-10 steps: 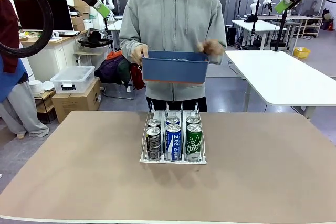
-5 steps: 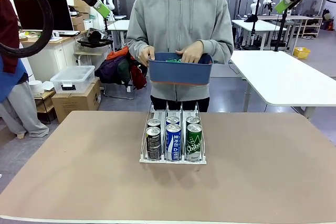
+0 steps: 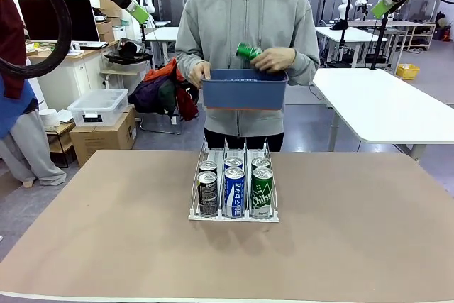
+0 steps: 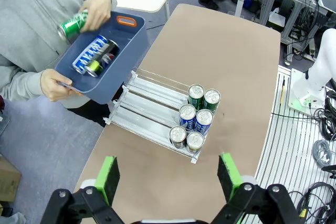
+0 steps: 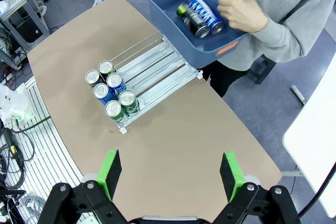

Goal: Fill the beverage cans into the dispenser.
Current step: Pick up the Sprite handed by the human.

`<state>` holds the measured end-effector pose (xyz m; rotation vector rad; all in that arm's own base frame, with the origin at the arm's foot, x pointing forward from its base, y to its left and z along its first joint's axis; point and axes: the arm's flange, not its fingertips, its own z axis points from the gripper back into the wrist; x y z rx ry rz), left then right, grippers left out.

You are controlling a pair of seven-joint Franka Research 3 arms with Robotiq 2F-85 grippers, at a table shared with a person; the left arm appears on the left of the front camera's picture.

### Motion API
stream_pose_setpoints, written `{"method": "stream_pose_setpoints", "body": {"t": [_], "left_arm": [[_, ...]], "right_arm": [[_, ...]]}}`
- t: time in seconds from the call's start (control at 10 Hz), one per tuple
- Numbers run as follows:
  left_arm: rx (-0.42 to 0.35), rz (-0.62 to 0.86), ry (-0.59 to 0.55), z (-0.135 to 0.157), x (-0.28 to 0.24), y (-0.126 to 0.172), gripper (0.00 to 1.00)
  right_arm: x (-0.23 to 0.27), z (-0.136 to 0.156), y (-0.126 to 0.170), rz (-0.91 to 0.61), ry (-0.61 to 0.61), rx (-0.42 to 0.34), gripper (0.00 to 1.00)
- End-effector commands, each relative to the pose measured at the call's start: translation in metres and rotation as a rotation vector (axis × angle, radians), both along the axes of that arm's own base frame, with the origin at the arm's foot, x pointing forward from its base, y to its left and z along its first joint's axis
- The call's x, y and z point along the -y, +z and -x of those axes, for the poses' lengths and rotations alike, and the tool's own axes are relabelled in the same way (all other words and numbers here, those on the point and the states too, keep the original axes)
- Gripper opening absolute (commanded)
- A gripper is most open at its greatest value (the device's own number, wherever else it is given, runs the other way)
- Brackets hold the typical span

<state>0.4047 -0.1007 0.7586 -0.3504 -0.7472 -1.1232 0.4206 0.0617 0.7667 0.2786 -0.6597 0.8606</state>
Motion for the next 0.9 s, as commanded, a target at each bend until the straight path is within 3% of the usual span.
{"method": "stream_pose_setpoints", "body": {"t": [0.0,0.8], "left_arm": [[-0.017,0.019,-0.008,0.0019,-0.0005,-0.0015,1.00],[-0.017,0.019,-0.008,0.0019,-0.0005,-0.0015,1.00]], "right_arm": [[-0.0002,-0.0003,0.0000,-0.001,0.000,0.001,1.00],[-0.0002,-0.0003,0.0000,-0.001,0.000,0.001,1.00]]}}
